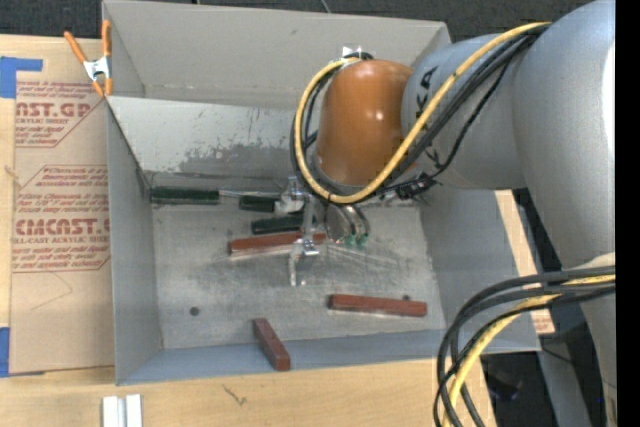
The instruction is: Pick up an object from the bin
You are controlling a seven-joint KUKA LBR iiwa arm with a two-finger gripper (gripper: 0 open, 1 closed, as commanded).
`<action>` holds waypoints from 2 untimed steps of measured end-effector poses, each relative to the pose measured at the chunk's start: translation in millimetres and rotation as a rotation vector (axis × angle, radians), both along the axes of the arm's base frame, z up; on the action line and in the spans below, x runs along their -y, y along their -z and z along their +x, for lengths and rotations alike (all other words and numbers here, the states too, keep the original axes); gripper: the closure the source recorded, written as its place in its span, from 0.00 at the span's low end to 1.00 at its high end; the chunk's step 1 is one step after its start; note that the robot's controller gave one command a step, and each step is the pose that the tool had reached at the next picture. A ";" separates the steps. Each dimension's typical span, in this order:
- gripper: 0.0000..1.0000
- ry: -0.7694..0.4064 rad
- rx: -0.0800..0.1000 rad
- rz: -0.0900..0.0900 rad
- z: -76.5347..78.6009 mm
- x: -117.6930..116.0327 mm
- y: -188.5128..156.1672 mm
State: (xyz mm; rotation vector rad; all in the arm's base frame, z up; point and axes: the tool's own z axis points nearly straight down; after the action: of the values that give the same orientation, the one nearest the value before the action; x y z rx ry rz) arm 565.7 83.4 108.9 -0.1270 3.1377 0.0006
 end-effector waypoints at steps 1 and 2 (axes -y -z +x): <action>0.00 0.109 0.012 0.005 9.1 -0.9 34.9; 1.00 0.109 0.004 0.003 5.2 -0.8 27.6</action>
Offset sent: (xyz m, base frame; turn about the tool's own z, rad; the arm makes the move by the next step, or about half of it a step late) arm 0.0023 -0.0077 -0.0389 0.1160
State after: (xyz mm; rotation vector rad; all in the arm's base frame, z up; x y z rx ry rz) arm 570.9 84.1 81.3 0.0436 3.1363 0.0049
